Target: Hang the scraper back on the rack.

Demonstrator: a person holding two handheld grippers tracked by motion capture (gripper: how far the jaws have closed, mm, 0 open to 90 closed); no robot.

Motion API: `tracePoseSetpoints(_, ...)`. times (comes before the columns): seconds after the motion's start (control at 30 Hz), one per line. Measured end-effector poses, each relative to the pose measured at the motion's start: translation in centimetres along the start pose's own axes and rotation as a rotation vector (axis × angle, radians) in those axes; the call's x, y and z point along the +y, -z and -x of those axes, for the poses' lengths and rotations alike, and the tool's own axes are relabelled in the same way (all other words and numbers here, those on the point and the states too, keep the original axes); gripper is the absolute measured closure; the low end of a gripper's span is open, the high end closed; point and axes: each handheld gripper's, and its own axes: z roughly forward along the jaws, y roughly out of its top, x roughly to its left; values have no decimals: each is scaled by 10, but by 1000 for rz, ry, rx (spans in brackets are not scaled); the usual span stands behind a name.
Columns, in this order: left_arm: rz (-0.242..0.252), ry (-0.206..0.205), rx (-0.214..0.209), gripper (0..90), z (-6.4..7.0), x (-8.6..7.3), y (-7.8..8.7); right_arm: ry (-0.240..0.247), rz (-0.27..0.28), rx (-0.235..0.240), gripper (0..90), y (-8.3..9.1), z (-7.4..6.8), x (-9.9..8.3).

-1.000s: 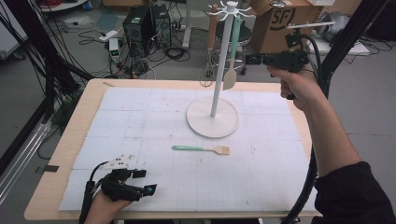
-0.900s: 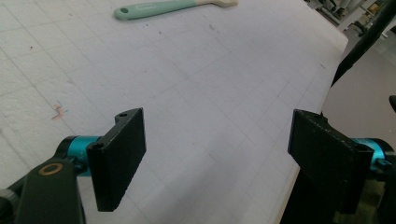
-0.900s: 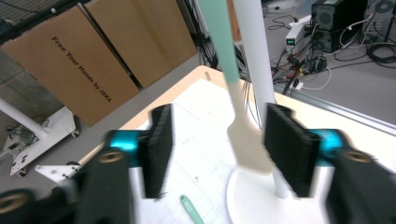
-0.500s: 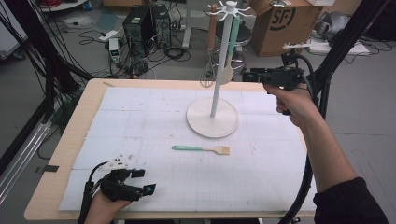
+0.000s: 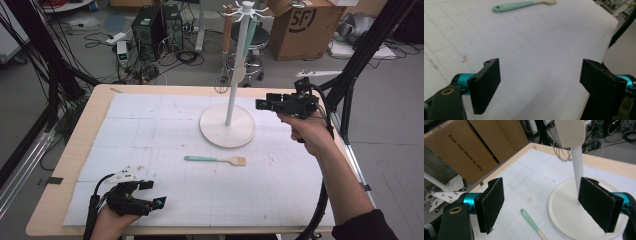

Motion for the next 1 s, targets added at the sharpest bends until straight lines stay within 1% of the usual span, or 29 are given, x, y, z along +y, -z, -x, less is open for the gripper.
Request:
tracePoseSetpoints(0.1,7,0,-1,165,-1,0,1,13,-5,-17,198,-4,-1,-15)
tracePoseSetpoints(0.13,11,9,2,165,-1,-1,1,9,-7,-12,195,-5,-2,-19)
tracePoseSetpoints(0.23,9,8,3,165,-2,-1,2,11,6,-11,193,-7,-5,-32)
tracePoseSetpoints(0.3,13,9,3,165,-2,-1,2,25,8,-17,193,-10,-6,-42)
tracePoseSetpoints(0.4,17,9,2,165,-3,-1,2,13,3,-9,193,-14,-6,-54)
tracePoseSetpoints(0.53,15,10,1,165,-2,-1,2,10,0,-15,193,-18,-5,-66)
tracePoseSetpoints(0.63,17,12,7,165,-3,-1,2,3,-15,-22,193,-21,-4,-73)
tracePoseSetpoints(0.73,17,9,6,165,-3,-1,3,-1,-8,-14,193,-23,-3,-82)
tracePoseSetpoints(0.77,20,9,5,165,-3,-1,4,-2,-14,-19,192,-24,-2,-85)
tracePoseSetpoints(0.8,21,14,7,165,-3,-1,4,6,-25,-35,192,-25,-2,-87)
tracePoseSetpoints(0.83,20,14,5,165,-3,-1,4,5,-25,-35,192,-26,-2,-89)
tracePoseSetpoints(0.87,21,13,7,165,-3,-1,4,-7,-21,-25,192,-26,-2,-92)
tracePoseSetpoints(0.93,23,10,7,165,-3,0,4,1,-22,-28,192,-28,-2,-97)
tracePoseSetpoints(1.0,25,10,5,164,-3,0,3,-8,-33,-26,192,-29,-3,-101)
